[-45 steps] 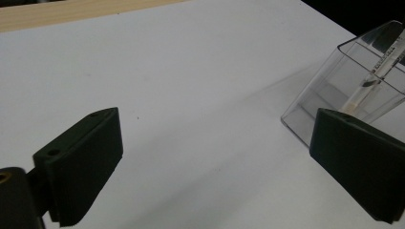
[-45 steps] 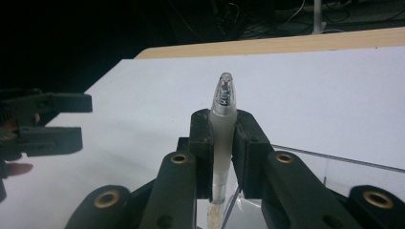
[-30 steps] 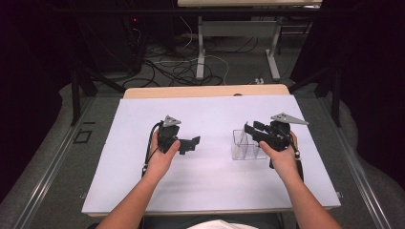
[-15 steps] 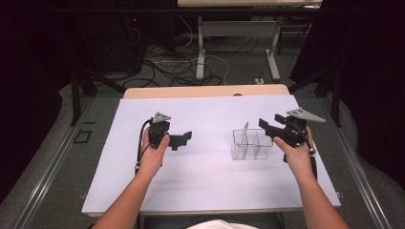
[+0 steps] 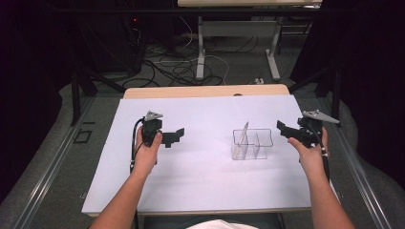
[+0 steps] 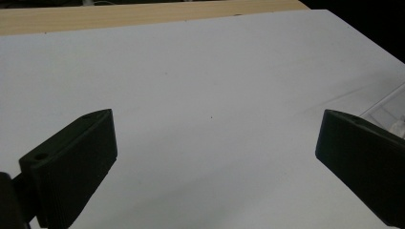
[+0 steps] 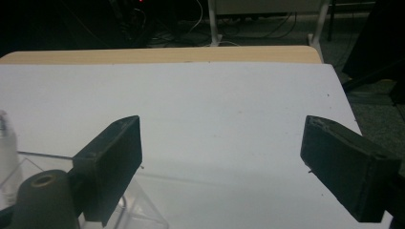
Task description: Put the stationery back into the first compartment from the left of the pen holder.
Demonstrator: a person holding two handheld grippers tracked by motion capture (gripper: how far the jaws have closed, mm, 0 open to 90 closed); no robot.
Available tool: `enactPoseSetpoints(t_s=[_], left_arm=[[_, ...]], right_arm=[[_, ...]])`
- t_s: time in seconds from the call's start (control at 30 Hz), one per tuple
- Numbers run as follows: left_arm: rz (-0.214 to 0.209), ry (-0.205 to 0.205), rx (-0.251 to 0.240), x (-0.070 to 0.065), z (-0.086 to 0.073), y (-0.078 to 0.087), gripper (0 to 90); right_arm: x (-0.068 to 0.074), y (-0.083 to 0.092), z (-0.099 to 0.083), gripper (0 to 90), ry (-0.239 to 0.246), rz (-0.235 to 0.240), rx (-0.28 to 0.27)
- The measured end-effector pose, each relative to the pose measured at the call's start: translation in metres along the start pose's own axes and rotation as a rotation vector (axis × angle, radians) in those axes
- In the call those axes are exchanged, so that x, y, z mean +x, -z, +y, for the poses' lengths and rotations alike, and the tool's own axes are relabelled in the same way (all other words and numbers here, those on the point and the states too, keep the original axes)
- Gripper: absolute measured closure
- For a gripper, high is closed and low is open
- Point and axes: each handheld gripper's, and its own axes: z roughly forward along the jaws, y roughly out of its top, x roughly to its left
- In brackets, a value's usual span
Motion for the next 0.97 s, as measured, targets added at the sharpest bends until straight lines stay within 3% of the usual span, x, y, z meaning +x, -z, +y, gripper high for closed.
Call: enactPoseSetpoints(t_s=[0.13, 0.27, 0.57, 0.77, 0.97], left_arm=[[0.008, 0.005, 0.009, 0.004, -0.003, -0.002, 0.3], [0.021, 0.007, 0.015, 0.008, -0.006, -0.003, 0.3], [0.046, -0.009, 0.057, 0.012, -0.012, -0.008, 0.2], [0.051, -0.012, 0.065, 0.012, -0.014, -0.010, 0.3], [0.057, -0.026, 0.073, 0.013, -0.014, -0.011, 0.3]], right_arm=[[-0.007, -0.003, -0.006, 7.4, -0.008, -0.027, 0.030], [-0.014, -0.007, -0.012, 0.0, -0.013, -0.060, 0.025], [-0.016, -0.018, -0.027, 0.0, 0.010, -0.088, 0.048], [-0.012, -0.023, -0.033, 0.0, 0.038, -0.063, 0.080], [-0.012, -0.024, -0.034, 0.0, 0.070, -0.070, 0.105]])
